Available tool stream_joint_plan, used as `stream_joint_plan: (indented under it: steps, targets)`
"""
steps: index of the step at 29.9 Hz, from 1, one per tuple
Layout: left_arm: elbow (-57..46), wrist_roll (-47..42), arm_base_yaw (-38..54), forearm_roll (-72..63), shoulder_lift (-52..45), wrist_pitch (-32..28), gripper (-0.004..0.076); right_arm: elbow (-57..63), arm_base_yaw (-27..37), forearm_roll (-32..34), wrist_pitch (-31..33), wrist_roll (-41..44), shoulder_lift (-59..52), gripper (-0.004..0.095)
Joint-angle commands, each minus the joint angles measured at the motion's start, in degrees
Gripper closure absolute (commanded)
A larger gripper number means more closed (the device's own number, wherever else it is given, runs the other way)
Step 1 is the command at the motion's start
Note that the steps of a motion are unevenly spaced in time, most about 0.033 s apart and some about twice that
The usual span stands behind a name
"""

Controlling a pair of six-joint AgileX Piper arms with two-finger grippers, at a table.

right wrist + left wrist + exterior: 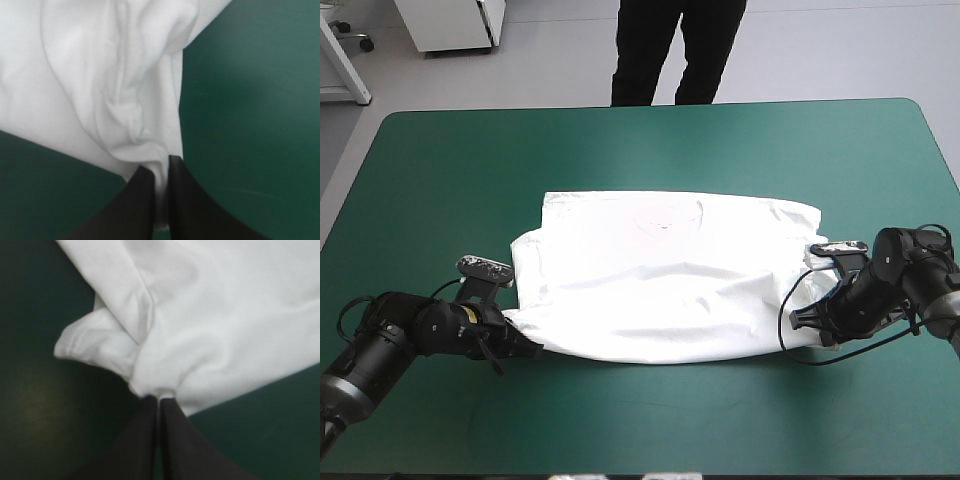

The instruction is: Fold the cloth

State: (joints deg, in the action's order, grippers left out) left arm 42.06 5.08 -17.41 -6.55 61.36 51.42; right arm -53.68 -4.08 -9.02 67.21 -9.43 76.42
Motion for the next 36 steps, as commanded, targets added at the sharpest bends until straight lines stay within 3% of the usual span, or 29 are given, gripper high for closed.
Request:
stream_joint_plan:
  steps: [1,4,6,11,18,25,31,36]
  targets:
    - [1.32,0.06,-0.33,1.46,-1.03,1.33,0.0692,-1.23,-0.17,-3.3,3.06,-0.34,-1.65,0.0615]
    - [1.32,0.3,-0.33,0.77,-1.03,1.4,0.0606,-1.23,-0.17,-4.69,4.57,0.36,-2.15,0.0413]
    - [1.32,1.4,-0.33,0.57,-1.03,2.46,0.0531,-1.36,-0.17,-4.55,4.57,0.77,-3.41,0.0338]
    - [3.94,1.43,-0.33,0.71,-2.52,4.43,0.0374,-4.24,-0.17,3.14,4.36,5.4,-8.91,0.0323]
    - [21.05,-4.37,-0.33,7.24,-4.17,5.95,0.0357,-13.6,-0.03,15.62,2.55,12.33,-14.1,0.0323]
    - [29.23,-8.95,2.2,16.12,0.47,7.29,0.0354,-19.8,-0.03,16.14,-0.27,12.64,-14.13,0.0323]
    - [29.22,-8.95,6.35,15.37,8.05,4.05,0.0291,-19.8,-0.03,16.14,-0.4,12.37,-14.13,0.0323]
    - [29.22,-7.96,10.27,9.7,16.44,1.62,0.0286,-19.8,-0.03,16.14,-0.28,12.37,-14.13,0.0323]
